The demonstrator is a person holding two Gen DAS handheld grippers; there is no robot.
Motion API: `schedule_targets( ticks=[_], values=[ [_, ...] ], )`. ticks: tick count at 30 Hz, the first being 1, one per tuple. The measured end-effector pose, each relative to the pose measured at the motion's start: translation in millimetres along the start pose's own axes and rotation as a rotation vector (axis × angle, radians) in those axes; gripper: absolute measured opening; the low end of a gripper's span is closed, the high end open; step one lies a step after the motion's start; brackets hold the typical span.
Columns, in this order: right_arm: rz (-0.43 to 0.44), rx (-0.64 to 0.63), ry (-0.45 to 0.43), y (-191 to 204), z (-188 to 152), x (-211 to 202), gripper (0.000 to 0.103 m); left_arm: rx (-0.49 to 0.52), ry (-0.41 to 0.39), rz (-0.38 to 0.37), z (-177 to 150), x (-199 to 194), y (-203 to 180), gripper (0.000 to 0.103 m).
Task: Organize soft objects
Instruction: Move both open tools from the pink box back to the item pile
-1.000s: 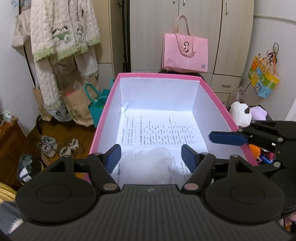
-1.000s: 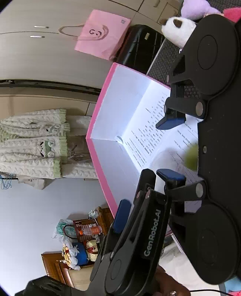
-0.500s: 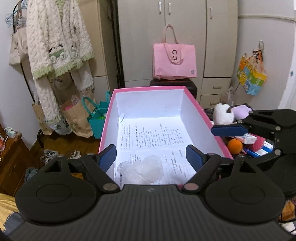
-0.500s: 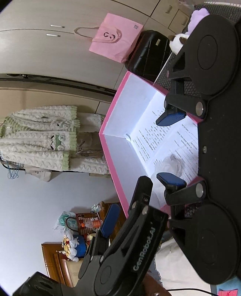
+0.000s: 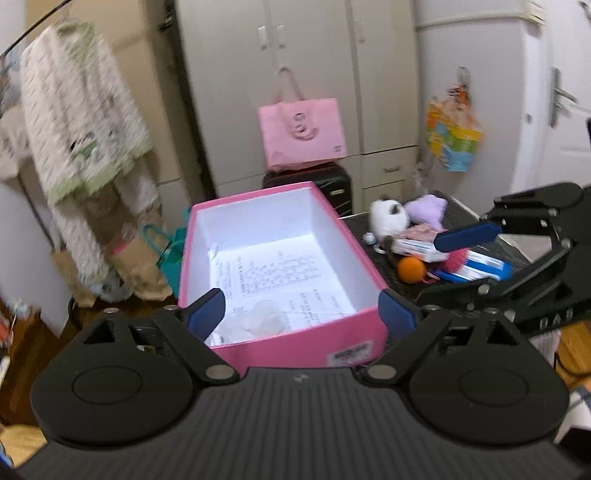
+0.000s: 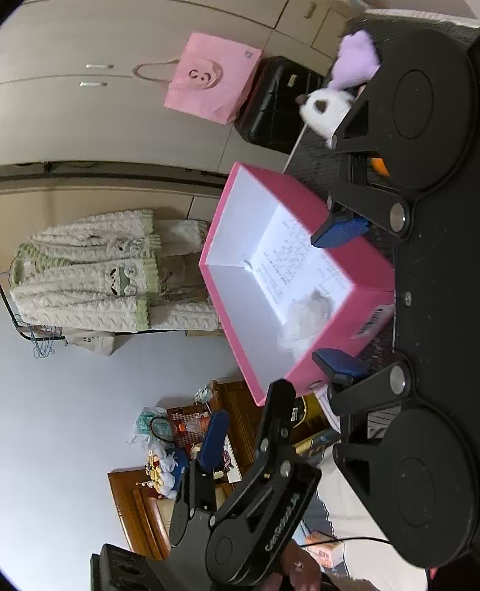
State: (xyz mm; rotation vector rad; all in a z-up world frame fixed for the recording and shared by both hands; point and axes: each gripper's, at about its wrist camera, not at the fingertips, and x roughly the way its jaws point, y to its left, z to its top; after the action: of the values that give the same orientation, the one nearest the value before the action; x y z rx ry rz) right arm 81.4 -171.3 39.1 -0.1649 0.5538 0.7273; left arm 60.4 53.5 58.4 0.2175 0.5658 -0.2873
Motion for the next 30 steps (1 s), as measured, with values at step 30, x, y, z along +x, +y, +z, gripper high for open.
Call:
schedule_targets(
  ticks=[30],
  values=[
    [-0.200,0.084,0.064,-84.6,-122.2,-40.7,0.073,0.089,0.041,-0.282,-12.3,75.3,-132.8,0.093]
  ],
)
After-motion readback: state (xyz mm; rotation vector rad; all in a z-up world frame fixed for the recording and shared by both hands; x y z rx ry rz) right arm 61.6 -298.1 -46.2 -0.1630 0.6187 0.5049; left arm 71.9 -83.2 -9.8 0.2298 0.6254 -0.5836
